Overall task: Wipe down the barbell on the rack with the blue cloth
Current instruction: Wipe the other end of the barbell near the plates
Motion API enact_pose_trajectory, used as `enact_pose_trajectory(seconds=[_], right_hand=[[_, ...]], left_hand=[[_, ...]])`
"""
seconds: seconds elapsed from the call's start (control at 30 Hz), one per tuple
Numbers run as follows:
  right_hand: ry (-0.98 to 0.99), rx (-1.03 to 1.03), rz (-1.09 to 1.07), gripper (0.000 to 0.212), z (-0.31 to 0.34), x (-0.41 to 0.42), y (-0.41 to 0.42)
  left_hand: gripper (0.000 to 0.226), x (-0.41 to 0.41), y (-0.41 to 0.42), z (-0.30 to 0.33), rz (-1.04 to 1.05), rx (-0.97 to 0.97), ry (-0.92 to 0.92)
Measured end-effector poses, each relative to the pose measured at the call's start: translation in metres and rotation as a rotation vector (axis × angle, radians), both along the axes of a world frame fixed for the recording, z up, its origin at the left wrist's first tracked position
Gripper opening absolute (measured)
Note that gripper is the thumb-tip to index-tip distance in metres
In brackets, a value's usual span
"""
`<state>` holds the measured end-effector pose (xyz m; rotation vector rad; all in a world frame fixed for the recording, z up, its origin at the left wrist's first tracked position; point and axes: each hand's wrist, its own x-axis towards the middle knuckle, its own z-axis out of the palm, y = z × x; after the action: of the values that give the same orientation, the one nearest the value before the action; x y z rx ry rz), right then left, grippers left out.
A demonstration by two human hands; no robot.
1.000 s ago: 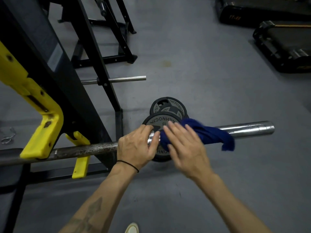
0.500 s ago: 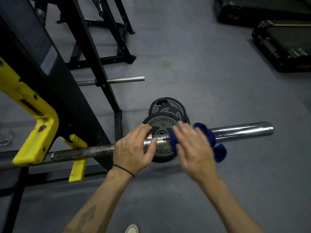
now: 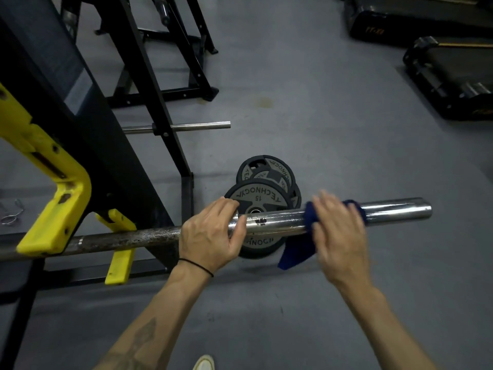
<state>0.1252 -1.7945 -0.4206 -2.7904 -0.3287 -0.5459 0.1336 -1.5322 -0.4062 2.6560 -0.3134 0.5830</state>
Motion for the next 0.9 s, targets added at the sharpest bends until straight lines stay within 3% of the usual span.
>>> enact_pose_trajectory(seconds=[0.17, 0.27, 0.33, 0.4, 0.47, 0.57, 0.63, 0.67, 0.73, 0.83, 0.9], right_hand=[[-0.021, 0.341, -0.484, 0.052, -0.011, 0.006, 0.059], [0.015, 0.203, -0.164, 0.052, -0.006, -0.009, 0.116], [0.059, 0.036, 0.122, 0.054, 0.000, -0.017, 0.104], [0.079, -0.102, 0.245, 0.056, 0.004, -0.014, 0.062], [0.075, -0.064, 0.113, 0.054, 0.005, -0.004, 0.011], [0.083, 0.172, -0.288, 0.054, 0.005, 0.005, -0.020], [0.097, 0.311, -0.491, 0.059, 0.006, 0.013, 0.018], [0.106, 0.325, -0.478, 0.061, 0.009, 0.015, 0.041], [0.099, 0.226, -0.207, 0.056, 0.012, 0.007, 0.070], [0.123, -0.060, 0.200, 0.056, 0.011, 0.000, 0.026], [0.121, -0.093, 0.171, 0.057, 0.011, 0.008, -0.023]], left_hand=[[0.038, 0.001, -0.001, -0.001, -0.006, 0.005, 0.053], [0.038, -0.001, 0.001, -0.003, -0.009, 0.018, 0.070], [0.038, -0.001, 0.002, -0.002, -0.018, 0.027, 0.101], [0.038, -0.001, 0.002, 0.004, -0.010, 0.030, 0.130], [0.036, 0.004, -0.004, 0.017, 0.081, -0.008, 0.227], [0.037, 0.023, -0.009, 0.030, 0.363, -0.159, 0.461], [0.033, 0.026, -0.015, 0.034, 0.415, -0.209, 0.383], [0.031, 0.022, -0.020, 0.037, 0.351, -0.201, 0.291], [0.029, 0.010, -0.037, 0.032, 0.158, -0.063, 0.129], [0.035, -0.008, -0.059, 0.013, 0.010, 0.132, 0.117], [0.041, -0.016, -0.064, 0.005, 0.032, 0.209, 0.121]])
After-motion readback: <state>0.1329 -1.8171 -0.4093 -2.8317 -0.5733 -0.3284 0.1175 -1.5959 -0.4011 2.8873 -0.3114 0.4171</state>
